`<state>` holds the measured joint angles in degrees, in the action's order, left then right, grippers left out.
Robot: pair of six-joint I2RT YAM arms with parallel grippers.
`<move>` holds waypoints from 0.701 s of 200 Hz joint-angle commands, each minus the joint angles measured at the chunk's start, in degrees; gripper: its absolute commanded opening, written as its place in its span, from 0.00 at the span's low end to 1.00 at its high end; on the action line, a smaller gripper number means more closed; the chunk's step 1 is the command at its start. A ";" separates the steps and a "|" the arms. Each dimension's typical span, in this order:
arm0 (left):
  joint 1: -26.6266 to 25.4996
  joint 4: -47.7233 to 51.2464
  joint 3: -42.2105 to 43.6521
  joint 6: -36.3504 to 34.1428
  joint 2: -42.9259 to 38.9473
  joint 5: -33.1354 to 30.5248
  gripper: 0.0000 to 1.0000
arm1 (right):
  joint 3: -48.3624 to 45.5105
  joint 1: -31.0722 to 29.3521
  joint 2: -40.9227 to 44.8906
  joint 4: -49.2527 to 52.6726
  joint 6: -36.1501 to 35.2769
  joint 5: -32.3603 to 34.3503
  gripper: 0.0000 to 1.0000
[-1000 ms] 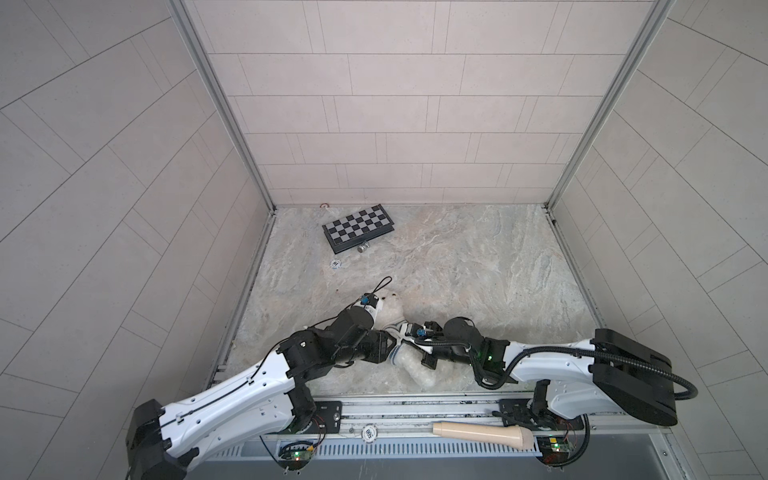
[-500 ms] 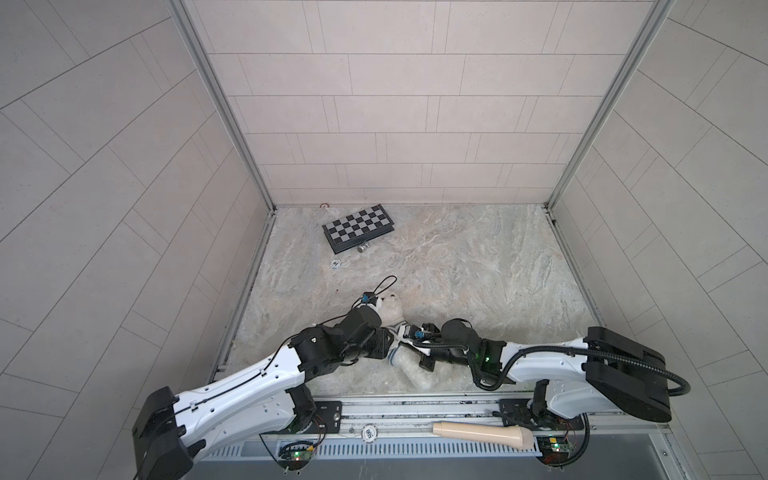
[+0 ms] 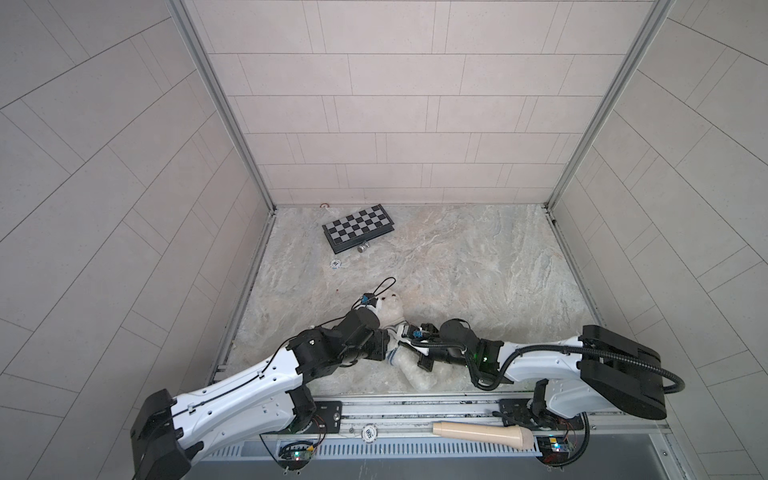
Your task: Dress the teddy bear
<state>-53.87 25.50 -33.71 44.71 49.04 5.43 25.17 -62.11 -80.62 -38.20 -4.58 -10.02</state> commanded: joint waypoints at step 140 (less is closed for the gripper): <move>9.76 -17.69 1.61 -7.25 -3.16 34.81 0.00 | -5.88 1.90 10.49 3.89 0.10 7.12 0.00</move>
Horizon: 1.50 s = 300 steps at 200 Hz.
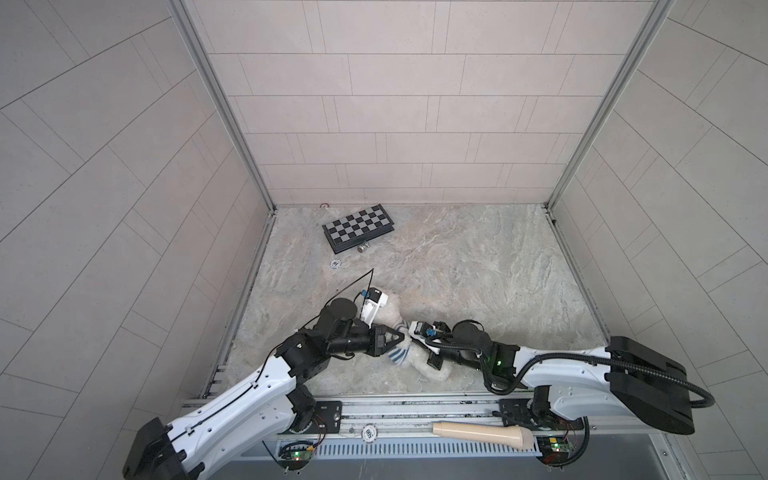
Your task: Dress the teddy bear
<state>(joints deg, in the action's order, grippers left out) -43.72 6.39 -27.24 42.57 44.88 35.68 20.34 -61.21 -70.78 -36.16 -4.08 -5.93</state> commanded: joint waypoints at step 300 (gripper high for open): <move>-23.86 34.00 -8.45 9.51 1.04 -45.47 0.31 | 5.38 -1.81 -11.92 -10.00 5.61 -7.63 0.24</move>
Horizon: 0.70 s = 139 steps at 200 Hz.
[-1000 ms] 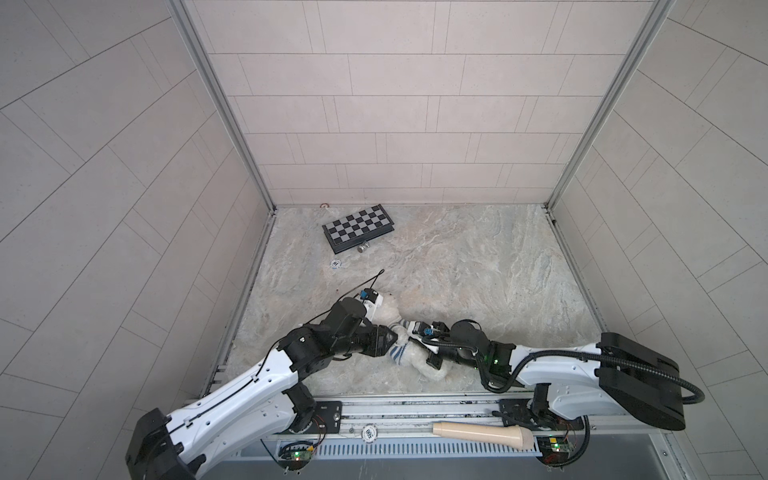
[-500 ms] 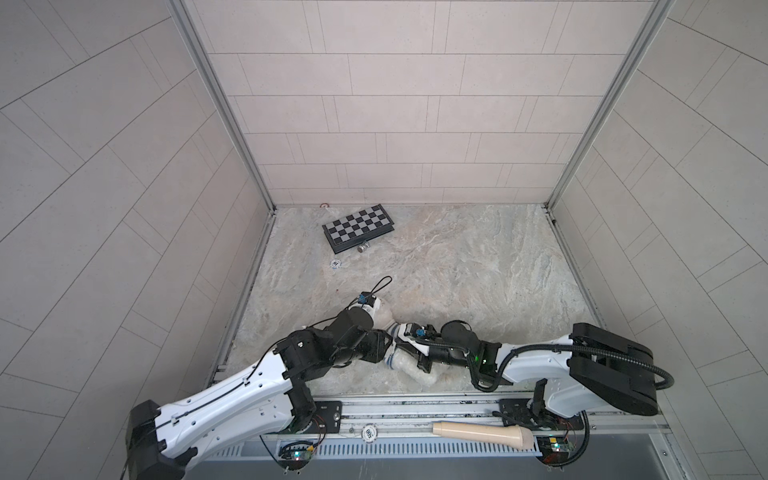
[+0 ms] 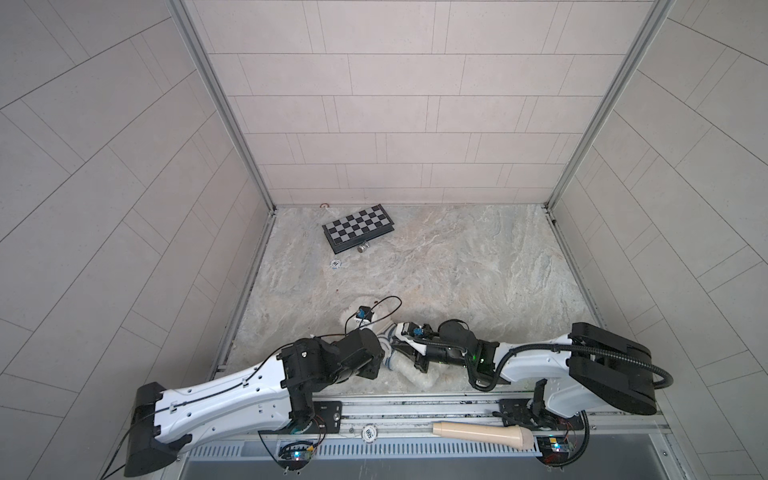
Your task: Dress the teddy bear
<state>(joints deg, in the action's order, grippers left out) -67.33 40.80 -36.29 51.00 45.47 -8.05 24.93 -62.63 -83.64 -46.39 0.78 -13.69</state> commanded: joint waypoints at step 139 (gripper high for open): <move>12.81 -2.15 4.17 -8.17 -6.08 4.60 0.00 | 0.87 -0.39 -2.39 2.65 1.15 1.60 0.32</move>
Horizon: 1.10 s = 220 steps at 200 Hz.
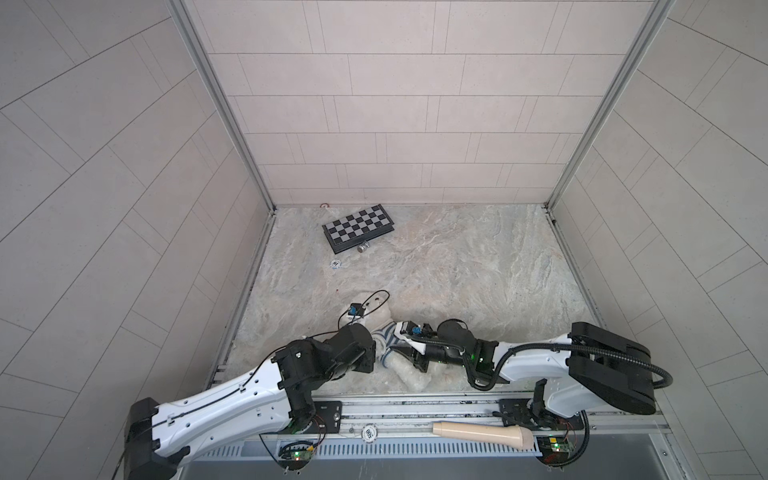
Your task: Dress the teddy bear
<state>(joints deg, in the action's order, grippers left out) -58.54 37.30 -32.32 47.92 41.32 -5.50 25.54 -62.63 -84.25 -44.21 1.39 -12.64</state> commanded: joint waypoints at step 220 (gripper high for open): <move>14.51 -27.56 -11.40 -11.45 11.54 31.65 0.00 | 3.18 2.00 35.73 31.36 -4.06 12.54 0.56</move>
<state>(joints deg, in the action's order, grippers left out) -44.16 15.35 -41.74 37.60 51.05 23.03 26.87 -61.32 -50.39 -17.74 -1.58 -2.52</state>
